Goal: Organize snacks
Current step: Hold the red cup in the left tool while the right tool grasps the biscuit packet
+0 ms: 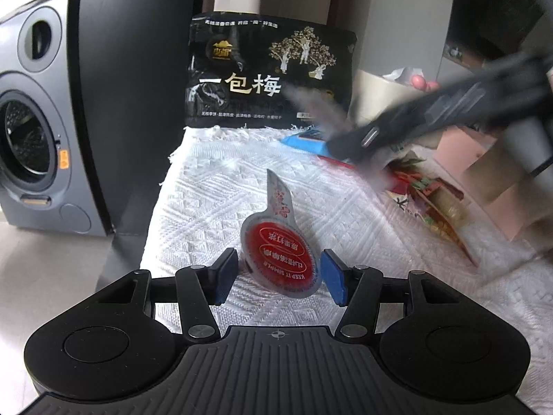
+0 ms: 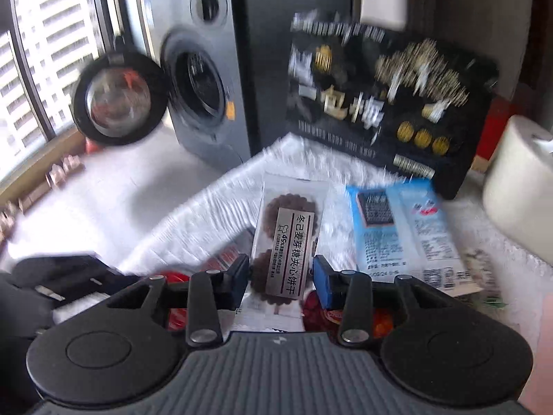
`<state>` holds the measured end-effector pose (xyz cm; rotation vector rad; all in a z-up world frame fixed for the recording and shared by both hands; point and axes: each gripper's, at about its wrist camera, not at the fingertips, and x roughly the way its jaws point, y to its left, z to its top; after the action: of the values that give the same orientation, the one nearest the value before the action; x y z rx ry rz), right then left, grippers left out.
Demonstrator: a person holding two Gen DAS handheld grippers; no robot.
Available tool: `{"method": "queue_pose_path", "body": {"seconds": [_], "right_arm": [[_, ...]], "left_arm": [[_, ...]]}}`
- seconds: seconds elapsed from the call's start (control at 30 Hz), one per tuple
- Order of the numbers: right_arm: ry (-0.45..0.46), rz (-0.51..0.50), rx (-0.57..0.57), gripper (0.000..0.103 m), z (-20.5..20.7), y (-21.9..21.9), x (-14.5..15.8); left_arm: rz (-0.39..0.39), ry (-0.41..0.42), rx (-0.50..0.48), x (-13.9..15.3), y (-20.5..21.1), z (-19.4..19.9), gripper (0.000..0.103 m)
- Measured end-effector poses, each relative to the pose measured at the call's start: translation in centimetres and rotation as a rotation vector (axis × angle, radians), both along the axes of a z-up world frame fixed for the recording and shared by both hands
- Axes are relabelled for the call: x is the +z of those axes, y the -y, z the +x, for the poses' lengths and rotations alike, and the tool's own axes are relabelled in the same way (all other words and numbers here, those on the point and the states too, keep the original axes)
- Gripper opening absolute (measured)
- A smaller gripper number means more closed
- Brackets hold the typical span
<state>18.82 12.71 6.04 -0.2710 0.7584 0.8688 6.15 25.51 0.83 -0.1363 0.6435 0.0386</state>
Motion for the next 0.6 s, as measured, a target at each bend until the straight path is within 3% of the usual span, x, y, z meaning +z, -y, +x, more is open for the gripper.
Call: {"method": "queue_pose_path", "body": {"seconds": [0.13, 0.23, 0.4, 0.6], "right_arm": [[0.038, 0.057, -0.004, 0.039, -1.6, 3.5, 3.1], [0.037, 0.044, -0.012, 0.039, -2.7, 6.0, 3.7], [0.004, -0.064, -0.009, 0.039, -4.5, 7.8, 1.5], [-0.006, -0.12, -0.032, 0.041, -6.4, 9.5, -2.1]], "left_arm": [[0.05, -0.018, -0.002, 0.1, 0.8, 0.4, 0.059], [0.085, -0.035, 0.002, 0.2, 1.3, 0.8, 0.06], [0.098, -0.032, 0.022, 0.9, 1.8, 1.4, 0.058], [0.185, -0.041, 0.069, 2.0, 2.6, 1.3, 0.058]]}}
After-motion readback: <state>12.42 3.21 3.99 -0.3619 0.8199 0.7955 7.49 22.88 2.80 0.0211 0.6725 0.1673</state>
